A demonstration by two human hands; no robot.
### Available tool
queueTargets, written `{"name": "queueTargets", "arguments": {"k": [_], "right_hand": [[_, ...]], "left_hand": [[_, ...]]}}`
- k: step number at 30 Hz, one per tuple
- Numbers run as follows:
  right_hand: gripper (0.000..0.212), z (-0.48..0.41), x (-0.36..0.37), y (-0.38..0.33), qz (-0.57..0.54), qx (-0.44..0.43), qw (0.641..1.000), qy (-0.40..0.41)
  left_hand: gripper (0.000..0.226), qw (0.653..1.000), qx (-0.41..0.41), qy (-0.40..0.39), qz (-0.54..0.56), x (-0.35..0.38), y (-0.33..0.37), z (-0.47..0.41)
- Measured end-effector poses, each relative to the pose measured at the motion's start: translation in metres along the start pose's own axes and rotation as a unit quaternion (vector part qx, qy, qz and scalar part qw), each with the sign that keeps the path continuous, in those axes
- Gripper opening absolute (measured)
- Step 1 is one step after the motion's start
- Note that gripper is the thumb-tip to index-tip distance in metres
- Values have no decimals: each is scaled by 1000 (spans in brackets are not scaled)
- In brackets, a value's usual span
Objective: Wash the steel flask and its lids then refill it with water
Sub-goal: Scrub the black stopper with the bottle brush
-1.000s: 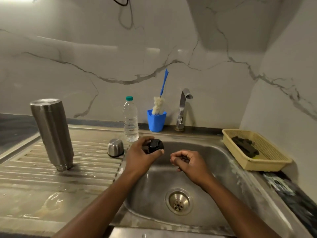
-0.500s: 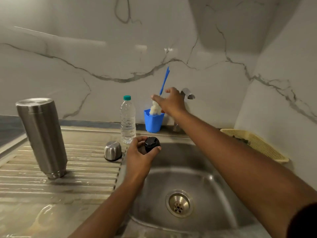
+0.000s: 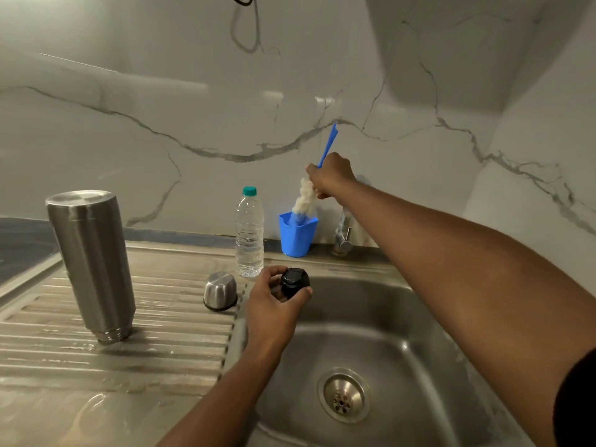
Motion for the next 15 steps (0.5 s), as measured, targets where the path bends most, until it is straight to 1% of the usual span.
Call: {"name": "queueTargets", "arguments": {"k": [5,15], "right_hand": [[25,-4,-28,-7,-11,-17,999,26],[31,11,-61,-2,-53,-46,993,96]], "left_hand": [[44,1000,-5,-1,-2,1,-1,1],[44,1000,-10,7,-1,-1,0,0]]}}
Point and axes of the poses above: each hand's wrist, its own z-axis away from the middle knuckle, its own x-axis out of the palm, y = z × x, the point moved 7 cm from there along -z, towards the middle knuckle, and after that the axes turned 12 degrees about z, right-handed, at the moved point
